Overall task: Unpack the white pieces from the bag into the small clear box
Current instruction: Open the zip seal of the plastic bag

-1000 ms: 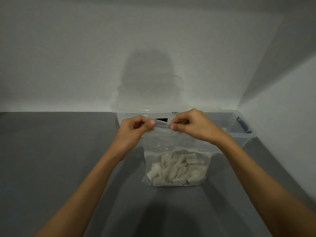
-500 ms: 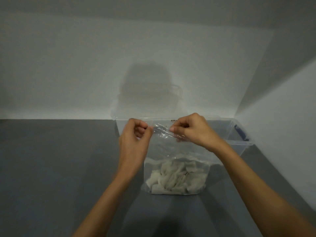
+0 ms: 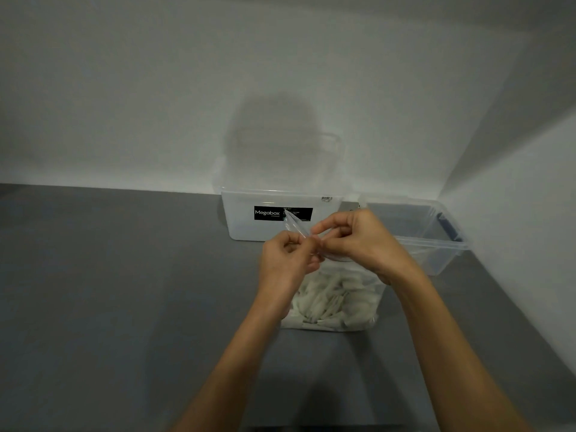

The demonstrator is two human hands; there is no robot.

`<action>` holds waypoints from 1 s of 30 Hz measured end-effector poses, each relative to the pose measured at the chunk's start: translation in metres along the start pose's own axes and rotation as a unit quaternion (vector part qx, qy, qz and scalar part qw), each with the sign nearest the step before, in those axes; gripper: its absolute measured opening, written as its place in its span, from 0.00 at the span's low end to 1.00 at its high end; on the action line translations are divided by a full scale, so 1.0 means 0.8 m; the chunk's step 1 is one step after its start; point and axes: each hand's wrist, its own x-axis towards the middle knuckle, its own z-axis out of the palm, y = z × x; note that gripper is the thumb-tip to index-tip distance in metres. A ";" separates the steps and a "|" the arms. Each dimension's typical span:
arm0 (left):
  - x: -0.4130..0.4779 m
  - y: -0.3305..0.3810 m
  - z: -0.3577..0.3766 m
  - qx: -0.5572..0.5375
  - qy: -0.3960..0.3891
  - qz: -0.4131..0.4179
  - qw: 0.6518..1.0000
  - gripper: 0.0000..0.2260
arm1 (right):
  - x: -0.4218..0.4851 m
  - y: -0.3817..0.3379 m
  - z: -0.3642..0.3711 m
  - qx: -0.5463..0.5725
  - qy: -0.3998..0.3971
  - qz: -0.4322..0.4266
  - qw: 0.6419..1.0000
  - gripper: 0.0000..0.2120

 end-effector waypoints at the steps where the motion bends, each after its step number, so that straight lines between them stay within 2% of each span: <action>1: 0.000 -0.001 -0.002 0.003 -0.002 0.000 1.000 0.09 | -0.002 0.002 0.004 -0.014 0.018 -0.003 1.000 0.07; 4: 0.002 -0.003 -0.007 0.039 0.002 0.017 0.999 0.09 | -0.004 0.004 0.015 -0.066 0.061 -0.024 0.996 0.08; 11: 0.004 0.000 -0.012 0.052 -0.014 0.009 0.998 0.09 | -0.001 0.002 0.021 -0.086 0.095 -0.028 0.991 0.04; 17: 0.003 -0.001 -0.011 0.085 -0.008 0.004 0.996 0.08 | 0.007 -0.002 0.026 -0.159 0.108 -0.054 0.980 0.05; 23: 0.003 0.000 -0.015 0.122 0.021 0.016 0.992 0.07 | 0.014 -0.006 0.033 -0.183 0.113 -0.099 0.972 0.07; 27: -0.015 -0.004 -0.008 0.131 -0.008 0.018 0.991 0.08 | 0.025 0.000 0.020 -0.191 0.198 -0.103 0.956 0.08; 30: -0.021 -0.008 -0.007 0.140 -0.011 0.015 0.990 0.09 | 0.033 0.002 -0.002 -0.211 0.189 -0.108 0.953 0.07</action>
